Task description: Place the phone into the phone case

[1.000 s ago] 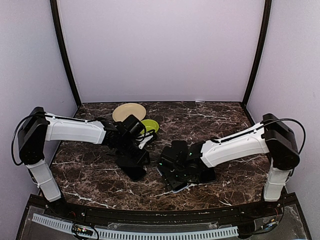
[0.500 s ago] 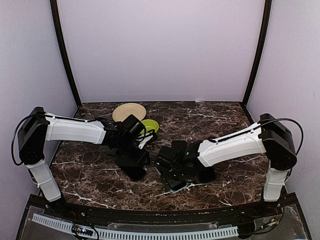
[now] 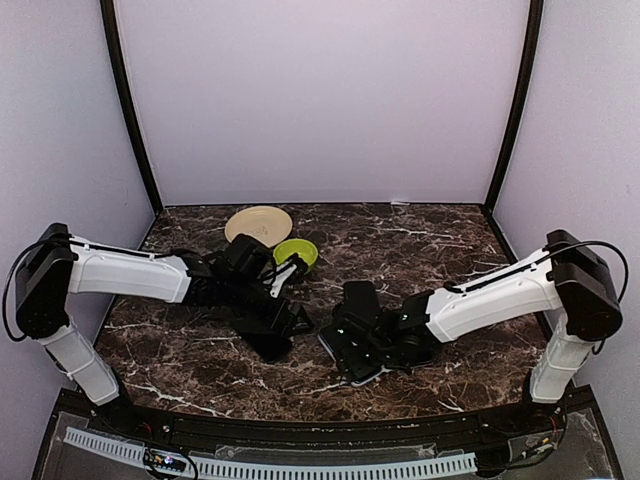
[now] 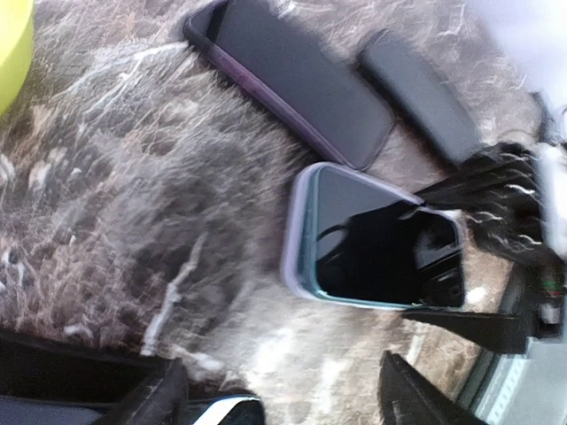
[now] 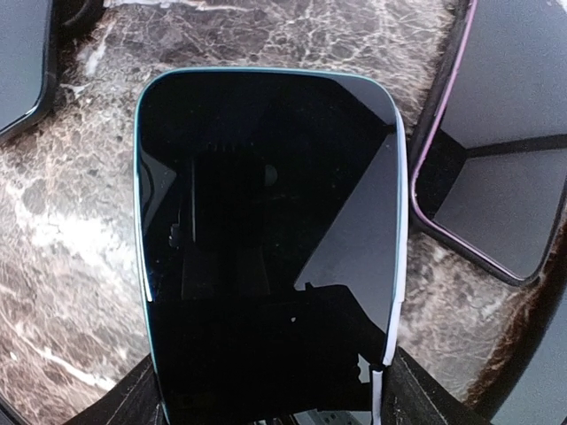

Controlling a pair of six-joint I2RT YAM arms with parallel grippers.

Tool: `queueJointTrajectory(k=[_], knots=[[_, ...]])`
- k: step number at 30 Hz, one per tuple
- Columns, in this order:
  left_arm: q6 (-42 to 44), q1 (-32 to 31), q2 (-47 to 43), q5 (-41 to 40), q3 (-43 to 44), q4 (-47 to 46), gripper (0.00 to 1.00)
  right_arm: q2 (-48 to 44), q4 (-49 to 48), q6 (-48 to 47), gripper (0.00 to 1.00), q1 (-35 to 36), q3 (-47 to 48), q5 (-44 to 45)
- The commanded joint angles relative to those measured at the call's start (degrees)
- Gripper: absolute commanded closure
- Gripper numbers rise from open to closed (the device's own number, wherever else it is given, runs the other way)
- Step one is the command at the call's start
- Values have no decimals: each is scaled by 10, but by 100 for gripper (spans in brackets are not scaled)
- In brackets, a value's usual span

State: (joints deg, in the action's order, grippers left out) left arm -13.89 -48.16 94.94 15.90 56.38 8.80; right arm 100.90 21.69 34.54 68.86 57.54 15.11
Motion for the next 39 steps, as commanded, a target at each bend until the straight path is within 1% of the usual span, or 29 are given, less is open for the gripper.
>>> queueJointTrajectory(k=[1,2,4,9,11,15,16,17,18,19,20,21,22,25,28,29,30,31,32,33,35,36,38,39], knots=[[-88,1,-57,67,-62,-201,15,-53,-88,-13,59,2,-19,50],[-108,1,-57,72,-72,-231,13,-63,-96,-16,60,3,-21,61],[-132,2,-56,76,-74,-261,12,-84,-115,-27,62,6,-21,86],[-178,2,-49,65,-68,-300,11,-134,-169,-52,64,16,-29,149],[-196,2,-43,62,-66,-320,13,-147,-195,-65,64,22,-33,164],[-233,1,-32,74,-65,-386,20,-159,-214,-91,64,31,-32,171],[-239,1,-30,77,-65,-407,26,-163,-215,-97,64,33,-33,171],[-241,1,-27,82,-64,-417,34,-166,-221,-101,64,34,-33,173],[-242,1,-26,84,-64,-421,39,-169,-229,-104,65,35,-34,174],[-238,0,-25,91,-65,-428,47,-171,-230,-106,65,36,-35,177],[-236,0,-25,95,-66,-430,50,-173,-229,-108,65,35,-35,182],[-231,-1,-25,104,-67,-433,57,-176,-230,-109,65,35,-36,185],[-227,-1,-27,108,-68,-433,60,-177,-231,-110,65,36,-38,189],[-203,-2,-33,119,-69,-422,74,-177,-239,-114,64,35,-42,195],[-184,-2,-38,125,-72,-415,84,-170,-249,-123,63,35,-45,187],[-174,-2,-38,131,-72,-410,88,-167,-253,-126,61,35,-47,183],[-169,-3,-35,138,-70,-406,91,-165,-256,-129,58,33,-50,171],[-157,-3,-32,141,-69,-396,96,-163,-259,-134,54,33,-54,159],[-150,-3,-27,145,-66,-390,99,-166,-263,-139,46,32,-61,145],[-134,-3,-24,147,-66,-380,100,-170,-268,-145,33,28,-69,123],[-100,-3,-14,145,-65,-361,100,-181,-265,-158,4,20,-83,80],[-85,-3,-8,142,-66,-354,100,-189,-261,-168,2,14,-92,55],[-36,-3,-3,139,-73,-341,100,-215,-250,-193,2,-2,-115,3],[-1,-3,-1,140,-77,-338,100,-232,-243,-211,2,-16,-127,-42]])
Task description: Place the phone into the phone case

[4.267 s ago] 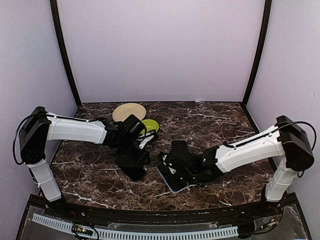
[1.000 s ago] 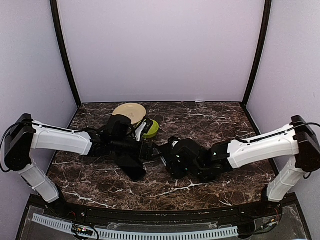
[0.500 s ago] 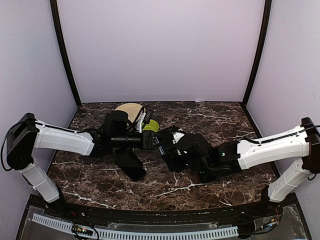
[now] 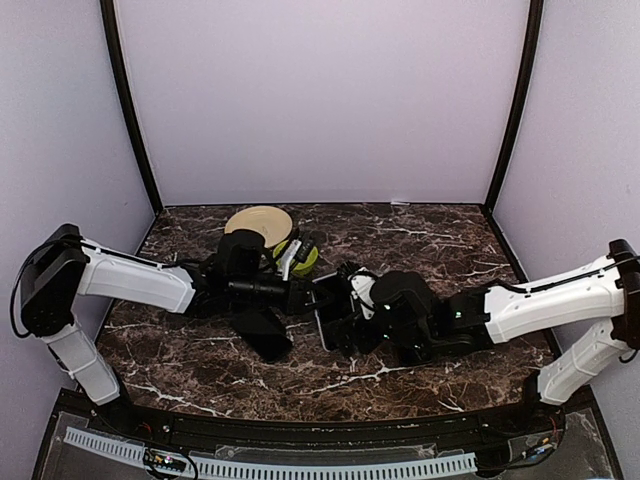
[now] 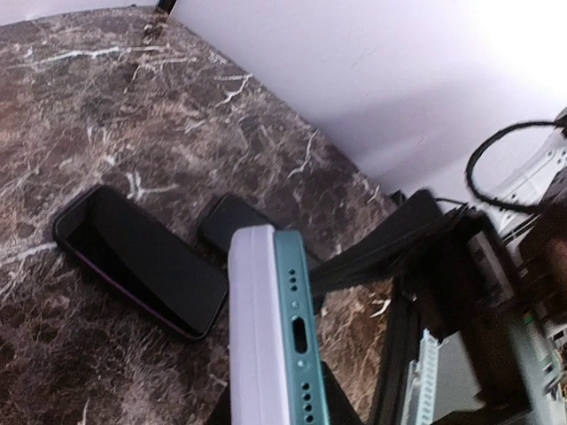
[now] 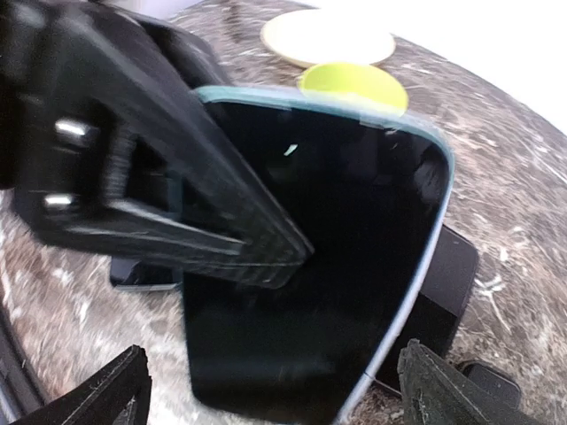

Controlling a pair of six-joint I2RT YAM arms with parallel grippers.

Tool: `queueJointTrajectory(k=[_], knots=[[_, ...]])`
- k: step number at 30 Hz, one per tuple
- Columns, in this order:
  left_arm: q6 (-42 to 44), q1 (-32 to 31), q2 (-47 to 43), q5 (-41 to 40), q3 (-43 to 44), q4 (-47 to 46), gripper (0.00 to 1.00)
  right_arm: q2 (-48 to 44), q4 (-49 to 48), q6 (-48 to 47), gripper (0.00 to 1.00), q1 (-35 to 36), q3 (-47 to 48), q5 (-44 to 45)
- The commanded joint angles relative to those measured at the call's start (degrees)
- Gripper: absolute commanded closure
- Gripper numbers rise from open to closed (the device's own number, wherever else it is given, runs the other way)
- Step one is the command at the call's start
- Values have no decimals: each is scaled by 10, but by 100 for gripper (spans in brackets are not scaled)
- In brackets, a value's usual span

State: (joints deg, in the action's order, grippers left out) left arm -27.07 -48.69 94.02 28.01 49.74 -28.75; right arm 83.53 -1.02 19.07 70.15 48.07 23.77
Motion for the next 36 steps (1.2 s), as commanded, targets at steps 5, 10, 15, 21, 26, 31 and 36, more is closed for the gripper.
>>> queueJointTrajectory(k=[5,10,15,21,26,31,36], knots=[[249,2,13,26,-35,51,100,-115,1,-154,1,-137,-65,-419],[320,1,8,14,-37,70,98,-65,26,-235,3,-203,-9,-506],[356,1,1,7,-37,81,93,30,110,-295,21,-216,93,-527],[368,1,5,9,-31,91,94,57,120,-329,33,-212,107,-529],[363,1,11,17,-30,75,95,88,115,-339,37,-212,121,-552],[361,1,16,33,-27,73,96,116,126,-344,66,-211,148,-601],[351,1,15,42,-29,62,93,95,108,-347,100,-213,130,-605]])
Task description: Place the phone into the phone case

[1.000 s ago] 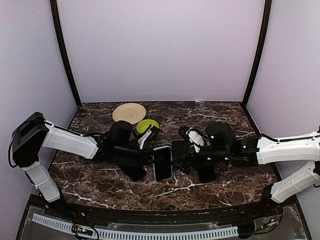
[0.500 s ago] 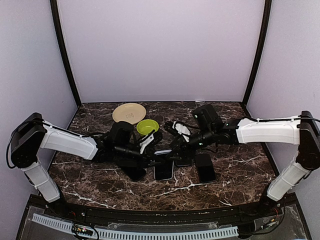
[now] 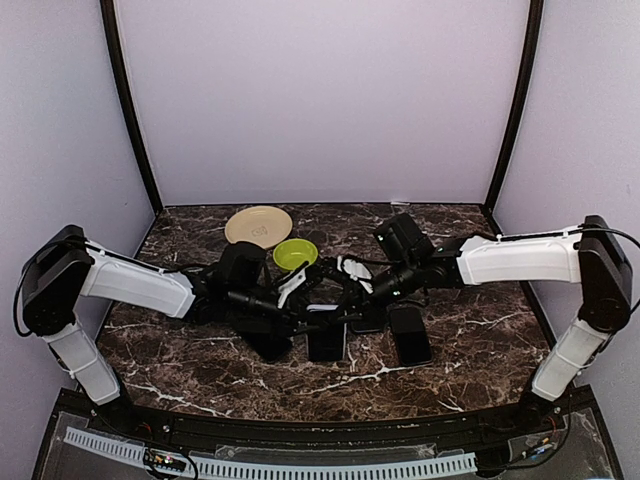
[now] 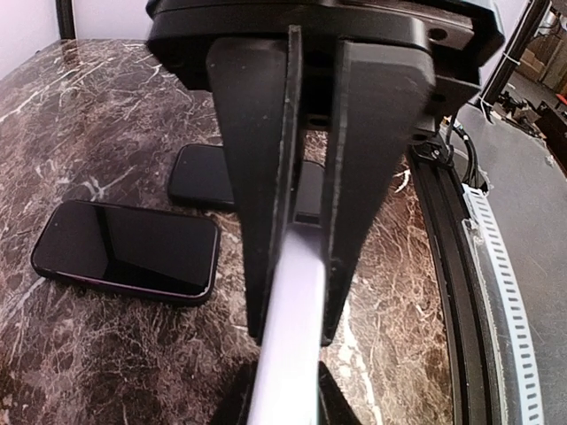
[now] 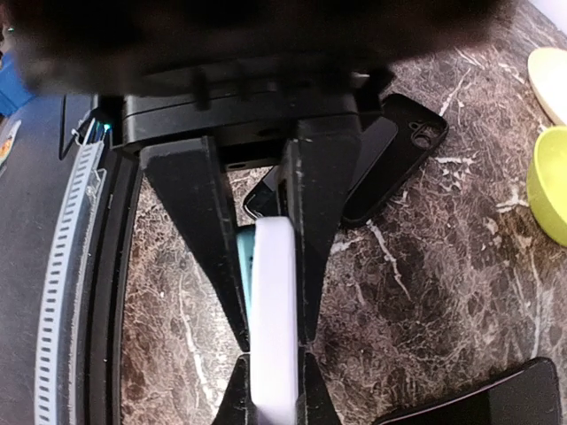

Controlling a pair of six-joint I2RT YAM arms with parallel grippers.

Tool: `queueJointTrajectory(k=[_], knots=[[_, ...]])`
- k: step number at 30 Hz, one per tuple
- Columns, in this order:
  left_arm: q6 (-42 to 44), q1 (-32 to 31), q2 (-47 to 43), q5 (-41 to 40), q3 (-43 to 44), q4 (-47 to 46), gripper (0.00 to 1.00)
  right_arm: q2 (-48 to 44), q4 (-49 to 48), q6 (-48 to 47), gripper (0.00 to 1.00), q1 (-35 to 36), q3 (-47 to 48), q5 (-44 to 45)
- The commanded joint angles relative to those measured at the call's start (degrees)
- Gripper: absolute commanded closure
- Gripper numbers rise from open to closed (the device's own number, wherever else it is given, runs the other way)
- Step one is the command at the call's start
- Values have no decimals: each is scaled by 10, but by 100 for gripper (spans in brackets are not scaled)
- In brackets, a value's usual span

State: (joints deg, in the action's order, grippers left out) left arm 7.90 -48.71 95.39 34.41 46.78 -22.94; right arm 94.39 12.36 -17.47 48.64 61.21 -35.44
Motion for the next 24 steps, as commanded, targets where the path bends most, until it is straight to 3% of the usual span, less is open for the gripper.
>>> queueJointTrajectory(k=[1,5,11,15,22,24], knots=[[-3,2,-3,-23,-7,-3,86,-18,-32,22,100,1,-5,-11],[-49,5,-36,-16,-61,-89,66,-40,-42,37,100,0,-11,-29],[-120,9,-95,10,-102,-162,56,-101,-62,67,100,-1,-12,-86],[-153,8,-128,28,-103,-165,66,-136,-94,99,100,-1,-22,-112],[-136,-17,-173,6,-78,-127,99,-159,-101,121,100,1,-23,-103],[-112,-30,-180,-18,-63,-93,100,-158,-79,117,74,2,-11,-82]])
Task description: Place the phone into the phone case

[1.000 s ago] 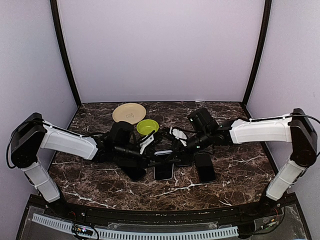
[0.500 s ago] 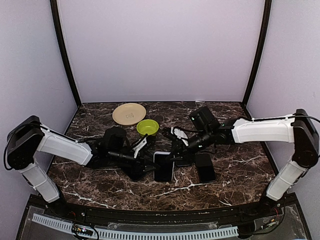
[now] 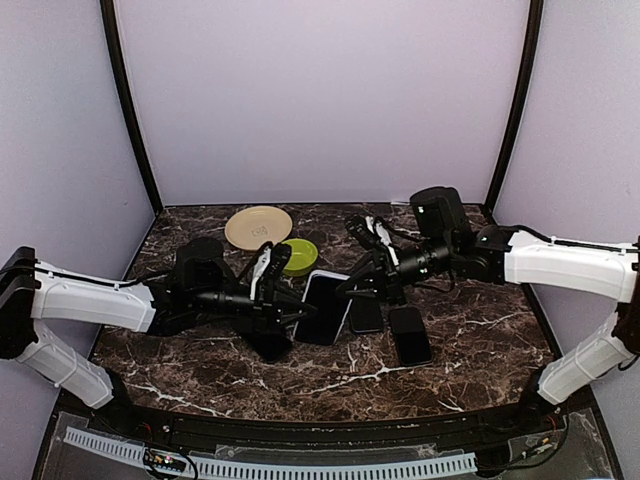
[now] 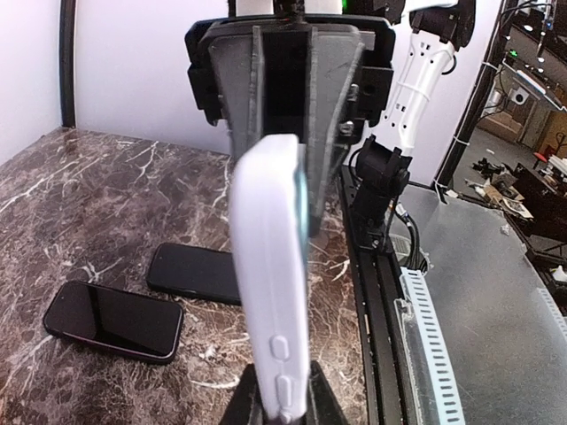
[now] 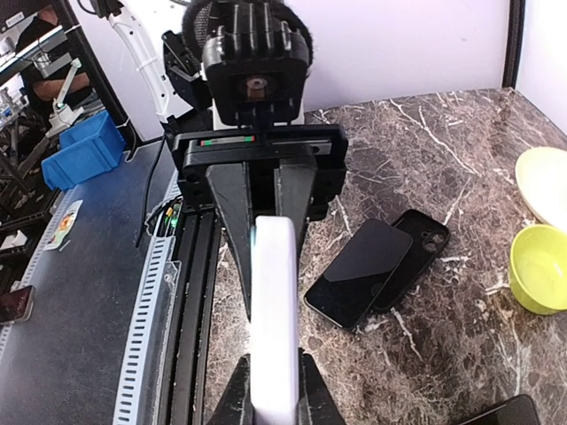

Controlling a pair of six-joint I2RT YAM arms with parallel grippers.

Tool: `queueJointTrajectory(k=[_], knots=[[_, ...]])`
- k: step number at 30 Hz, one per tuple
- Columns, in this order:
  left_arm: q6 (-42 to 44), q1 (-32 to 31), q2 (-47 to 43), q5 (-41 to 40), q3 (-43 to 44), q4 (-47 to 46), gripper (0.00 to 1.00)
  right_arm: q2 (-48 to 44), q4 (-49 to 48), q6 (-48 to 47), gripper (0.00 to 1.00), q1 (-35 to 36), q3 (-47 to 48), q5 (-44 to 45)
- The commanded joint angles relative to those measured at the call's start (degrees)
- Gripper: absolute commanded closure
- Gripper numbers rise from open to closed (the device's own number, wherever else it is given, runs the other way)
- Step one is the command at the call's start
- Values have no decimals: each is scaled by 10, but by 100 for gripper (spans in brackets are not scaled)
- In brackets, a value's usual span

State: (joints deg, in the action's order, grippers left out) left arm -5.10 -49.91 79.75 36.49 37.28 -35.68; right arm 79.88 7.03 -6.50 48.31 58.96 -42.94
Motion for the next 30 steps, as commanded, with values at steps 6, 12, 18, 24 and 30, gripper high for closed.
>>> queueJointTrajectory(k=[6,12,18,24,30], knots=[[58,-38,-42,-86,50,74,100,19,33,-34,42,30,62,14],[59,-41,-49,-87,53,75,100,41,43,-47,67,46,72,22],[60,-43,-53,-89,52,76,100,46,49,-48,85,47,77,28],[55,-46,-46,-90,59,83,100,50,49,-30,100,47,94,5],[28,-49,-52,-122,63,84,100,36,81,-13,77,46,121,46]])
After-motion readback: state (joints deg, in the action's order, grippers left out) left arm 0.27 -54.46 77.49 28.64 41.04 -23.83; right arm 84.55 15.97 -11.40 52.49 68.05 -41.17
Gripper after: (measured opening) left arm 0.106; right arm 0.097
